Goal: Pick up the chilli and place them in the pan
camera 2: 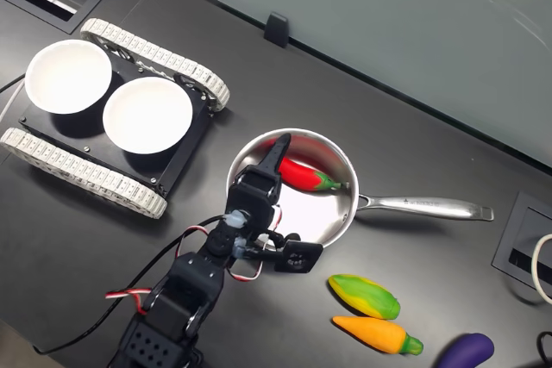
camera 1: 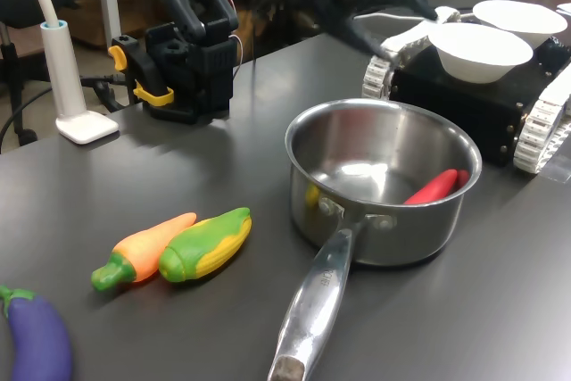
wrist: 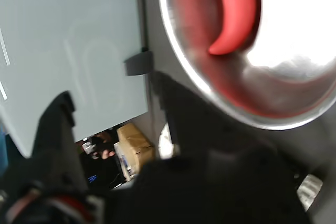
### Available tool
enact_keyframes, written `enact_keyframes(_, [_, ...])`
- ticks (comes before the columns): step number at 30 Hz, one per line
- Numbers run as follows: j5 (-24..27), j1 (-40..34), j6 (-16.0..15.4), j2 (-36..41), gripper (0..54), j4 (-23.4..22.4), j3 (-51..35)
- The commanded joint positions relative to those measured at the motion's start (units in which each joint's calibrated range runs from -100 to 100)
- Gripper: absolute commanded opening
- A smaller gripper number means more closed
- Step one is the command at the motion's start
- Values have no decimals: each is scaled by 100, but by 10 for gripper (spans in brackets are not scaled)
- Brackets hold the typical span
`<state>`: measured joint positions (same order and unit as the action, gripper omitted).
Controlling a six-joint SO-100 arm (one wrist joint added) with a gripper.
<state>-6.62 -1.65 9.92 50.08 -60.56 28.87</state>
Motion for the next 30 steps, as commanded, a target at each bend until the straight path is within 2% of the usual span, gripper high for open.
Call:
enact_keyframes(1, [122,-122,59,698,22,-149,-892])
enact_keyframes(2, [147,-122,59,808,1,-174,-874])
enact_keyframes(8, [137,-317,59,1449,1,-379,-620])
enact_keyframes(18, [132,-856,50,2343,1,-1274,-729])
enact_keyframes(30, [112,-649,17,3195,1,-1539,307])
